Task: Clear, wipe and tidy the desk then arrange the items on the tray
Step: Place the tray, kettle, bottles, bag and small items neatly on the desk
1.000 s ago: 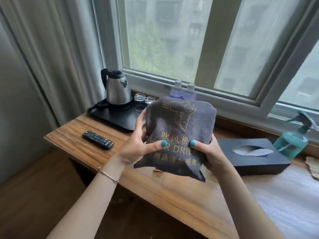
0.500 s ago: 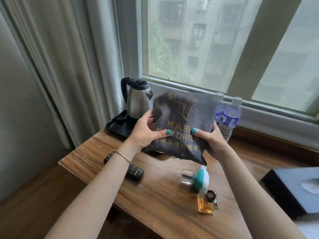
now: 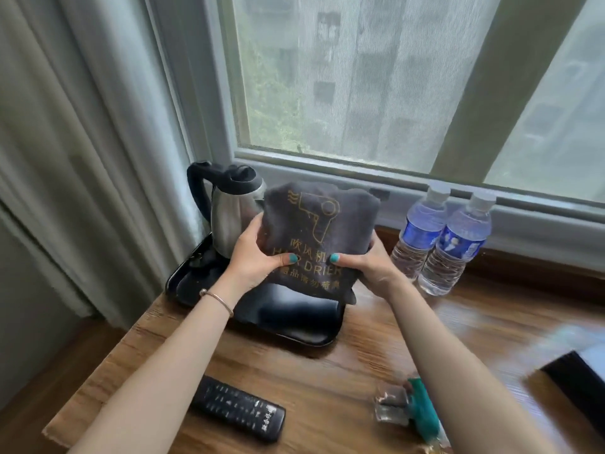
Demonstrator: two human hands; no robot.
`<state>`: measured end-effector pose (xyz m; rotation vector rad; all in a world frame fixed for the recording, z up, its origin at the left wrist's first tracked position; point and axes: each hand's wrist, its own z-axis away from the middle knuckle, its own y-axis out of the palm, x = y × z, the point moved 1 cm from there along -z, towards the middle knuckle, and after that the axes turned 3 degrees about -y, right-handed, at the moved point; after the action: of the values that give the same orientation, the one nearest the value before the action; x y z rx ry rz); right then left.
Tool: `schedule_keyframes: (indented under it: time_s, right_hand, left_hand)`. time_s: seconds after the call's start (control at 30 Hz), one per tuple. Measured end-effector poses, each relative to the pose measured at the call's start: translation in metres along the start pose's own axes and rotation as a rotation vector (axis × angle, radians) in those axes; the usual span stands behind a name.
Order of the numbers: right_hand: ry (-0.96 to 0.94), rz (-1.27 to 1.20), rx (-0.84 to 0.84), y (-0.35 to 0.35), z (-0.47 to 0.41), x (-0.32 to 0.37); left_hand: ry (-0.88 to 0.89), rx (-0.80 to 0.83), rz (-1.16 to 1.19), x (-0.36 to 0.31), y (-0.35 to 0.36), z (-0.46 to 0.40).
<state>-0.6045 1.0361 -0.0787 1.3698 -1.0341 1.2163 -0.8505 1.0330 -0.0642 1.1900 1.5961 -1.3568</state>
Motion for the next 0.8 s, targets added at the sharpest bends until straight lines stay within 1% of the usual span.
schedule_keyframes:
  time_s: [0.07,0.17,0.27,0.4,0.47,0.5,0.53,0.6,0.63,0.67,0.7,0.77,0.8]
  right_hand:
    - [-0.01,0.001,-0.026,0.004,-0.009,-0.006]
    - [-0.016,0.054,-0.108,0.008,-0.012,-0.013]
    - [-0.044,0.214,-0.192,0.011,-0.002,-0.016]
    - [-0.12,0.42,-0.381,0.009,0.011,-0.015]
    - [-0.08,0.54,-0.389,0.011,0.018,-0.013]
    - [-0.048,0.572,-0.382,0.012,0.021,-0.015]
    - [-0.022,0.582,-0.386,0.013,0.024,-0.018]
    - [0.005,0.578,-0.43,0.015,0.032,-0.025]
    - [0.012,0.566,-0.457,0.017,0.035,-0.028]
    - [0.013,0.546,-0.473,0.02,0.037,-0.031]
    - [0.009,0.527,-0.479,0.023,0.039,-0.034]
    - [-0.002,0.524,-0.459,0.033,0.039,-0.039]
    - [-0.008,0.535,-0.454,0.037,0.039,-0.041]
  left_hand:
    - [0.012,-0.007,0.015,0.013,-0.004,-0.014]
    - [-0.009,0.039,0.023,0.035,0.001,-0.025]
    - [-0.045,0.095,0.013,0.055,0.013,-0.023]
    - [-0.036,0.097,0.094,0.058,0.018,-0.018]
    - [-0.01,0.069,0.136,0.054,0.017,-0.009]
    - [0.021,0.026,0.136,0.052,0.014,-0.001]
    - [0.07,-0.04,0.104,0.05,0.011,0.007]
    - [0.221,-0.18,-0.039,0.047,0.005,0.021]
    - [0.302,-0.197,-0.116,0.045,0.003,0.025]
    - [0.365,-0.157,-0.19,0.043,0.004,0.027]
    - [0.407,-0.075,-0.268,0.042,0.007,0.027]
    - [0.398,0.096,-0.441,0.042,0.016,0.025]
    - [0.357,0.14,-0.5,0.043,0.021,0.024]
